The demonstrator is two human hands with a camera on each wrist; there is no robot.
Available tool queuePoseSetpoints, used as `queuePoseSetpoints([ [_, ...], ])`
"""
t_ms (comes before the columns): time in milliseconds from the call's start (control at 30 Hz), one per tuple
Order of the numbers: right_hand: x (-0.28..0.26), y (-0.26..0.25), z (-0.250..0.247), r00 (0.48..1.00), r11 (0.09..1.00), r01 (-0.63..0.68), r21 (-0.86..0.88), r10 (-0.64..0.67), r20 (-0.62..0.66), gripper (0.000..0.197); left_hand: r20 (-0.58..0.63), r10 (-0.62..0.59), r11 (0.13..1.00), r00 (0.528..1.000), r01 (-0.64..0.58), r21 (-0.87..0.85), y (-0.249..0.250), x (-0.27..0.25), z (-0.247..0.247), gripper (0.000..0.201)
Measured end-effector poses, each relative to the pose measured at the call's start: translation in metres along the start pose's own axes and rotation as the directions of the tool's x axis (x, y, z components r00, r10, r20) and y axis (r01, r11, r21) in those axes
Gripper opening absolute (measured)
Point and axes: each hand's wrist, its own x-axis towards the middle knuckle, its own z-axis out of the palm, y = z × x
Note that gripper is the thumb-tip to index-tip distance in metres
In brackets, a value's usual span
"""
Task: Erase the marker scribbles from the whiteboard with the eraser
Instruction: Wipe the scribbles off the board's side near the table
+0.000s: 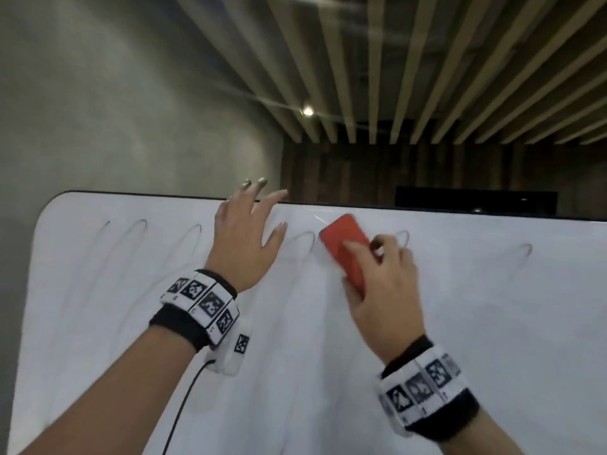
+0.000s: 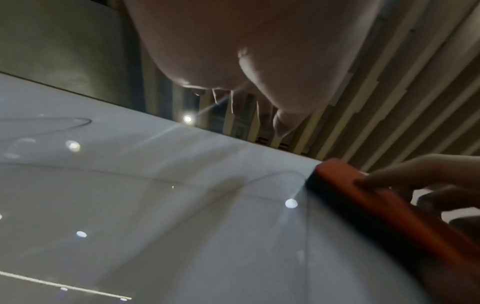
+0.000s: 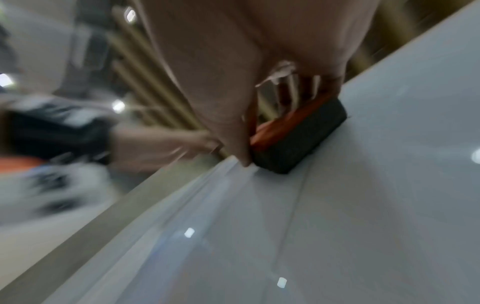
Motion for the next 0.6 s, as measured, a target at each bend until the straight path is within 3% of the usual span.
queuePoseSetpoints([
  [67,-0.032,-0.026,0.026,0.980,0.988,0.152,-0.008,-0.149,0.133,0.052,0.044,0.051,0.998,0.998,-0.053,0.031,-0.008,0.001,0.011,0.054],
  [133,-0.034,-0.026,0.029,0.972,0.985,0.171,-0.008,-0.168,0.166,0.052,0.057,0.071,0.997,0.996,-0.073,0.021,-0.013,-0.003,0.019,0.052],
  [200,-0.007,-0.008,0.018,0.999,0.999,0.025,-0.023,-0.024,0.047,0.050,0.020,0.077,0.997,0.997,-0.077,-0.010,-0.017,-0.003,0.022,0.052],
  [300,0.022,0.008,0.002,0.959,0.978,-0.208,0.005,0.205,-0.197,0.049,-0.016,0.087,0.996,0.996,-0.087,0.004,-0.019,0.005,0.023,0.054],
  [333,0.015,0.001,0.007,0.963,0.981,-0.195,-0.018,0.188,-0.193,0.049,-0.019,0.089,0.996,0.996,-0.089,0.016,-0.020,0.008,0.022,0.054],
  [400,-0.019,-0.020,0.025,0.999,0.993,-0.019,-0.113,0.014,-0.042,0.050,-0.023,0.086,0.996,0.996,-0.086,0.025,-0.021,0.012,0.021,0.052],
  [467,-0.038,-0.019,0.025,0.988,0.980,0.139,-0.140,-0.128,0.087,0.052,-0.021,0.080,0.996,0.997,-0.079,0.037,-0.022,0.012,0.022,0.053],
  [500,-0.030,-0.008,0.017,0.989,0.983,0.129,-0.128,-0.119,0.088,0.053,-0.019,0.079,0.996,0.997,-0.078,0.051,-0.021,0.011,0.024,0.053],
  [600,0.006,0.024,-0.005,0.983,0.984,-0.164,-0.068,0.157,-0.098,0.053,-0.010,0.061,0.995,0.998,-0.060,0.081,-0.014,0.008,0.027,0.055],
])
